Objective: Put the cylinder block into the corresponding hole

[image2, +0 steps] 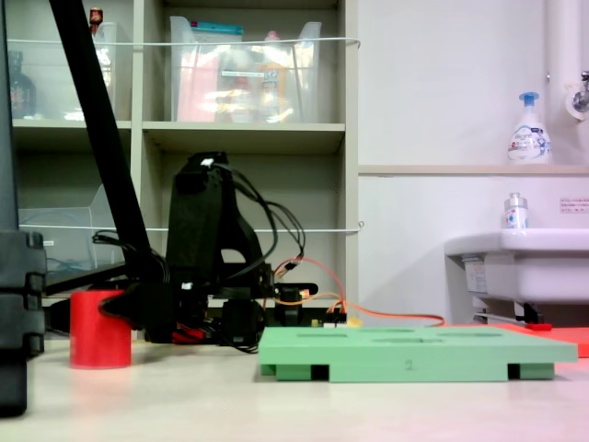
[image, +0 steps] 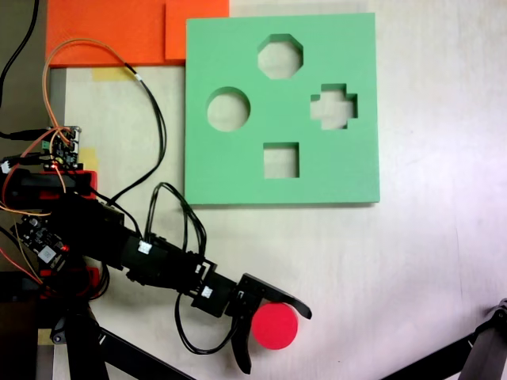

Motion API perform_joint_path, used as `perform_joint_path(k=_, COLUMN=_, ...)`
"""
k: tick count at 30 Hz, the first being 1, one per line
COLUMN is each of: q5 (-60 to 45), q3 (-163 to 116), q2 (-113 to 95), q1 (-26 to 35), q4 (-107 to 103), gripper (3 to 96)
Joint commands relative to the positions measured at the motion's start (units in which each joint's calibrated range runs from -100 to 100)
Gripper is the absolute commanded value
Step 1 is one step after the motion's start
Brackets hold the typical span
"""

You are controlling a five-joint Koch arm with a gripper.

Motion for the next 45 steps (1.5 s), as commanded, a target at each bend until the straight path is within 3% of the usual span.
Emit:
perform_joint_path(k=1, q5=0.2, q3=1.8, q2=0.3, q1=-0.5, q4=6.6, gripper=76.3)
perform_joint_path(k=4, q5=0.2, q3=1.5, q2=0.3, q1=-0.8, q4=6.6, gripper=59.9)
perform_joint_path(k=12, q5=0.2, q3=1.5, q2=0.1, q1=-0.7, q4=6.6, gripper=44.8)
perform_joint_path(k=25, q5=0.3, q3=-0.7, q2=-3.8, q1=-0.7, q4=6.6, gripper=40.0)
perform_joint_path(k=32, q5=0.3, q3=-5.3, q2=-16.2, q1=0.7, q4=6.6, gripper=38.1)
perform_joint_path(k=45, q5=-0.2, q3=-8.7, q2=-50.7, q1=11.0, q4=5.7, gripper=38.3)
